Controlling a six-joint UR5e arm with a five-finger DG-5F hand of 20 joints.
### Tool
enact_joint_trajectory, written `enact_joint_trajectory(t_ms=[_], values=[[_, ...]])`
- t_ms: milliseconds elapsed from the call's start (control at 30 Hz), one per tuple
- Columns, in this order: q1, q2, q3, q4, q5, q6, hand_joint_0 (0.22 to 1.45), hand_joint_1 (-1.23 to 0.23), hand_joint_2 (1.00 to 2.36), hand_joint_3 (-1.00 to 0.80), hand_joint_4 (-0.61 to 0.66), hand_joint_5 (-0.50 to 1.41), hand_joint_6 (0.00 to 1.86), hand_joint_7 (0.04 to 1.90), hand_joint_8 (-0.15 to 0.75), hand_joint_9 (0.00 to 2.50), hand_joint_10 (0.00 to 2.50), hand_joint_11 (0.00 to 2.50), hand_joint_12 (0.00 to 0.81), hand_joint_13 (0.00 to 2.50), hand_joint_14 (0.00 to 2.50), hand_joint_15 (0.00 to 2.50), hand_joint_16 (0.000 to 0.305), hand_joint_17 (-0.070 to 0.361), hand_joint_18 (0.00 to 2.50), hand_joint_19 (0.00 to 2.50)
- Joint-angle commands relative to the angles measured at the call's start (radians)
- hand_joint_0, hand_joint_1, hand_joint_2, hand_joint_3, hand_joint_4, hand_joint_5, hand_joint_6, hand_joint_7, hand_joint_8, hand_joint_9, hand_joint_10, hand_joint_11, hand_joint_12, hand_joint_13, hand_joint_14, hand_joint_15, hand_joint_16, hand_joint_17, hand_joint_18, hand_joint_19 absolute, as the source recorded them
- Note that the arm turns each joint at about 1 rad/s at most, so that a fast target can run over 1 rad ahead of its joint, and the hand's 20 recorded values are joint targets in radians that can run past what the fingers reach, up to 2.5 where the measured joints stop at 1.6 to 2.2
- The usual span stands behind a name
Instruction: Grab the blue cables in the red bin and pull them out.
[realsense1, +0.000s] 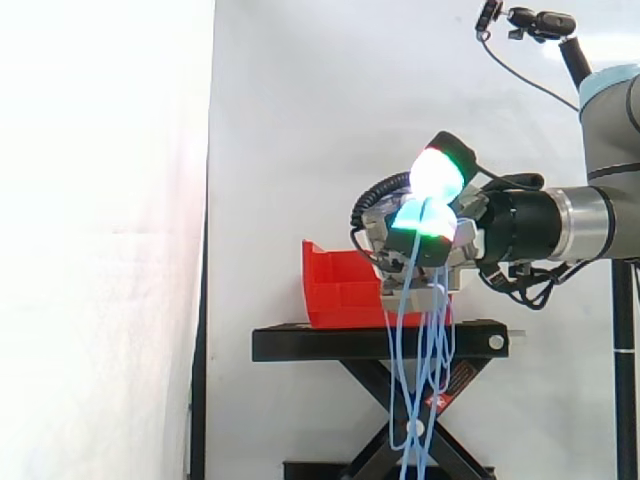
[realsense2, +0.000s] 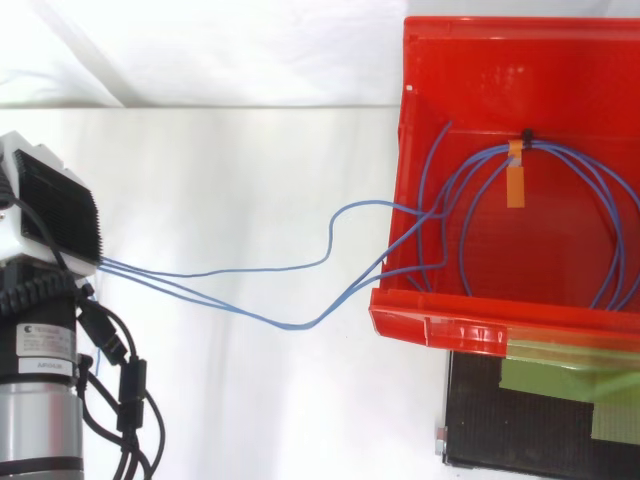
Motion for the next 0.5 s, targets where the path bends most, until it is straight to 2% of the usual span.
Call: enact_joint_trajectory(t_ms=[0, 467], values=[[-0.001, 0.001, 0.001, 0.000, 0.000, 0.000, 0.98, -0.97, 1.00, -0.98, 0.19, 1.00, 0.66, 0.62, 0.244, 1.65, 0.03, 1.18, 0.285, 1.62, 1.25, 1.07, 0.040, 0.091, 1.16, 1.23], [0.000, 0.001, -0.001, 0.002, 0.000, 0.000, 0.98, -0.97, 1.00, -0.98, 0.18, 1.00, 0.66, 0.61, 0.224, 1.66, 0.03, 1.12, 0.290, 1.62, 1.21, 1.07, 0.040, 0.090, 1.12, 1.22]])
